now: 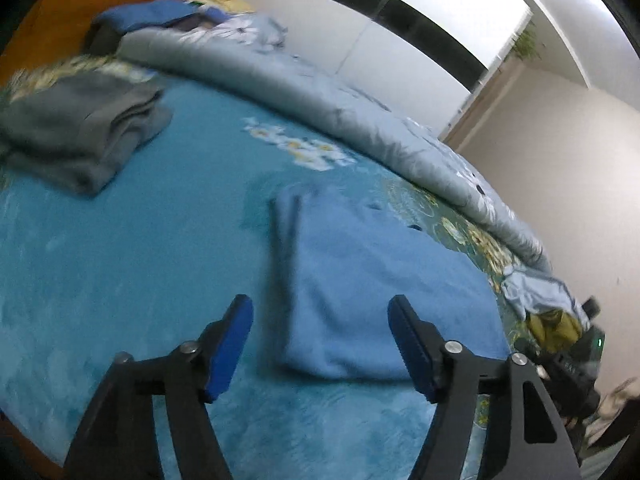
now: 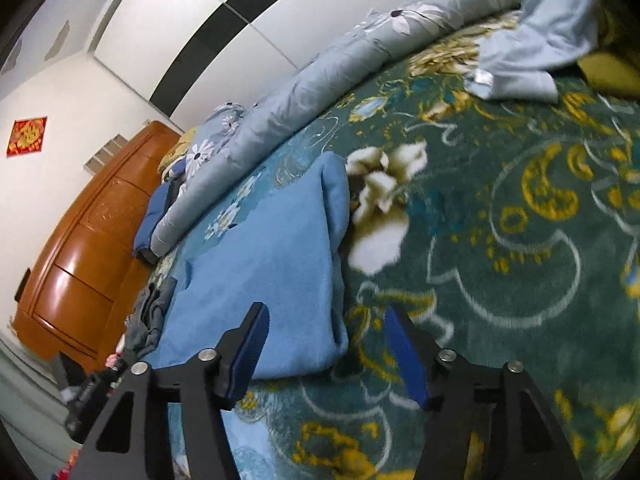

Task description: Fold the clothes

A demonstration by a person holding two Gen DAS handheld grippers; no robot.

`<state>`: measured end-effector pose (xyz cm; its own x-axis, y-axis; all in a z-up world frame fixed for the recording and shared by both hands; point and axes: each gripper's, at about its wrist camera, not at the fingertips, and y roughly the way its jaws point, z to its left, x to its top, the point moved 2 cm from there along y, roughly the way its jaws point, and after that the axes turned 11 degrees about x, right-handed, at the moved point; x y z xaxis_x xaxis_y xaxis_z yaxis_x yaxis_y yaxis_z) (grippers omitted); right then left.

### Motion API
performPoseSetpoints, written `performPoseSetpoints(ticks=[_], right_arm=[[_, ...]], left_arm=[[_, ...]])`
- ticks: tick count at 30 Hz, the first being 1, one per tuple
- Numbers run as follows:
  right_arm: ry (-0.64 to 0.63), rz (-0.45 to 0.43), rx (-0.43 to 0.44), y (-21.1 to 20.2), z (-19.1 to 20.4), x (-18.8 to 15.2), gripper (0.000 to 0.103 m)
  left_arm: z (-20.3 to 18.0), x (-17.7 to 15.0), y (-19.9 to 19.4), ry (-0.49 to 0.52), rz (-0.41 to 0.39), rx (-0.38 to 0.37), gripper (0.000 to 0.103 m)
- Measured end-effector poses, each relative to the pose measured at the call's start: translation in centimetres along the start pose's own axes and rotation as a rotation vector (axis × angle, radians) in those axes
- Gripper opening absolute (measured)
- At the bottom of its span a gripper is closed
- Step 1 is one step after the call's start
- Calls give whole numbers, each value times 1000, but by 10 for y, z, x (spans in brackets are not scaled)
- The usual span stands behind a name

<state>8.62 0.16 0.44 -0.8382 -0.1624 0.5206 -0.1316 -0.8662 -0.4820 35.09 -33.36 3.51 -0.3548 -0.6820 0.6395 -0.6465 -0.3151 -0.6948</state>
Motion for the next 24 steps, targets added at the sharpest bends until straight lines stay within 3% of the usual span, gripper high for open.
performPoseSetpoints(ticks=[8, 10, 13, 15, 16, 18, 20, 24], right_arm=[[-31, 75, 50, 48, -7, 33, 71], [-22, 81, 67, 53, -9, 38, 71], [-13, 101, 87, 60, -11, 44, 71], [-11, 112, 98, 64, -11, 47, 69], [-10, 119, 106, 67, -11, 47, 66], [3, 131, 120, 71, -13, 47, 48], [23, 141, 123, 74, -18, 46, 36], [38, 153, 124, 76, -15, 47, 20]], left_arm=[[-85, 15, 58, 136, 92, -86, 72], [-101, 15, 71, 160, 111, -91, 68], [-120, 14, 91, 193, 144, -87, 39], [-124, 12, 103, 203, 173, -67, 4], [-125, 10, 108, 199, 186, -71, 3], [-125, 8, 116, 195, 198, -71, 3], [-124, 3, 125, 194, 218, -59, 3], [-119, -3, 136, 158, 238, -56, 3]])
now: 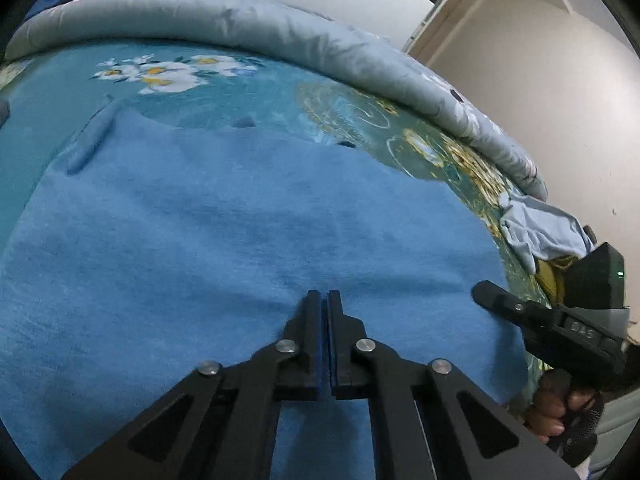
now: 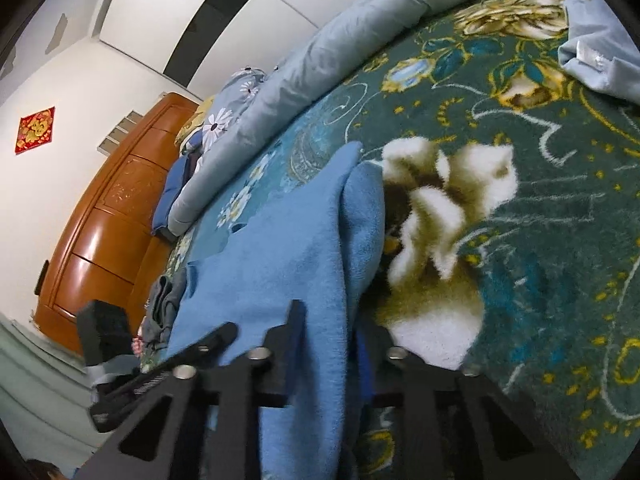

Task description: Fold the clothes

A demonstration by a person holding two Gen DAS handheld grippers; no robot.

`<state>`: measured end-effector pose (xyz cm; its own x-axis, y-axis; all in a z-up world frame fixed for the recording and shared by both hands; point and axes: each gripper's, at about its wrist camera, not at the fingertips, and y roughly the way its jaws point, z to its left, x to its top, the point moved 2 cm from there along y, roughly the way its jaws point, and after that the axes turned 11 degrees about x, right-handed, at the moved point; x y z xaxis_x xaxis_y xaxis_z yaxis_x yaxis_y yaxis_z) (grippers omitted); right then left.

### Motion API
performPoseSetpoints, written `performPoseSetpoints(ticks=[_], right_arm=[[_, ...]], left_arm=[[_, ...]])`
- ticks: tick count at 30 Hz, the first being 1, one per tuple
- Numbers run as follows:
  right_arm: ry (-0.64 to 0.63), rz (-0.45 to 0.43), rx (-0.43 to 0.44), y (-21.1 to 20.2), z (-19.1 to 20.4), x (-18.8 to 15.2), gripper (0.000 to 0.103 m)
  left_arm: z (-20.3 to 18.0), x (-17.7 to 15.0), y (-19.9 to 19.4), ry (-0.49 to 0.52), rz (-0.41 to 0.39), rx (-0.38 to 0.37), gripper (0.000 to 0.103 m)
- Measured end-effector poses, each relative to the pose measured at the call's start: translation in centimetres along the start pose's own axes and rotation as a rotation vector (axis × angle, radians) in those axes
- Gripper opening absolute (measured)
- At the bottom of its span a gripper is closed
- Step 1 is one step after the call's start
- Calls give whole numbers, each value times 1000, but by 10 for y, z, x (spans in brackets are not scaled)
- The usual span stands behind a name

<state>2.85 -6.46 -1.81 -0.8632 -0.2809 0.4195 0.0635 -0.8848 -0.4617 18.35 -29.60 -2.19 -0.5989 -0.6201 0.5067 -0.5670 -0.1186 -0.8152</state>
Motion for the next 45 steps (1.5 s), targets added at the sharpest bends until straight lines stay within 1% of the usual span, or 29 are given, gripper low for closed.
performPoseSetpoints(ticks=[3, 5, 7, 8, 9, 11, 14, 17, 18, 19, 23, 25, 27, 29, 31, 32, 34, 35, 37, 41, 45], right_arm=[[-43, 9, -38, -1, 19, 5, 19], [-71, 18, -67, -3, 33, 9, 19], [-108, 24, -94, -4, 49, 12, 19], [-128, 25, -106, -5, 57, 13, 19], [-143, 26, -117, -6, 64, 15, 19], [-158, 24, -132, -7, 75, 16, 19], [-164, 15, -157, -6, 86, 16, 19], [-153, 19, -176, -2, 90, 16, 19], [-150, 21, -182, -1, 91, 17, 19], [-149, 25, -192, 1, 93, 17, 19], [-179, 37, -225, 2, 113, 20, 19], [-215, 45, -245, 4, 129, 21, 19], [-249, 53, -263, 7, 145, 22, 19], [-281, 59, -282, 10, 159, 20, 19], [-307, 65, -299, 14, 172, 17, 19], [-308, 69, -303, 17, 175, 16, 19], [-308, 82, -313, 23, 182, 13, 19], [-319, 87, -322, 26, 186, 12, 19], [-341, 98, -340, 34, 196, 10, 19], [-385, 120, -352, 53, 220, 8, 18], [-443, 163, -346, 92, 249, -3, 18]], left_arm=[[-1, -2, 0, -2, 1, 9, 3], [-2, -1, -10, -4, -12, 17, 2], [-7, 6, -24, 16, -60, 13, 2], [-9, 12, -25, 23, -66, 9, 3], [-10, 20, -25, 15, -64, -10, 2], [-9, 38, -15, -18, -29, -40, 2], [-12, 56, 7, -20, 26, -30, 2], [-12, 59, 34, -41, 118, -35, 2], [-10, 59, 36, -45, 127, -42, 2], [-8, 58, 32, -53, 120, -55, 2], [18, 49, -16, -109, 48, -119, 2], [27, 32, -33, -120, 39, -157, 2], [27, 12, -43, -94, 47, -191, 2], [17, -3, -44, -40, 59, -198, 2], [7, -12, -36, -2, 86, -190, 3], [5, -14, -30, 2, 99, -177, 2], [12, -17, -29, -27, 113, -194, 2], [19, -18, -35, -45, 102, -205, 2], [38, -19, -55, -75, 51, -223, 2], [88, -20, -92, -144, -51, -184, 2], [140, -27, -118, -252, -115, -140, 2]])
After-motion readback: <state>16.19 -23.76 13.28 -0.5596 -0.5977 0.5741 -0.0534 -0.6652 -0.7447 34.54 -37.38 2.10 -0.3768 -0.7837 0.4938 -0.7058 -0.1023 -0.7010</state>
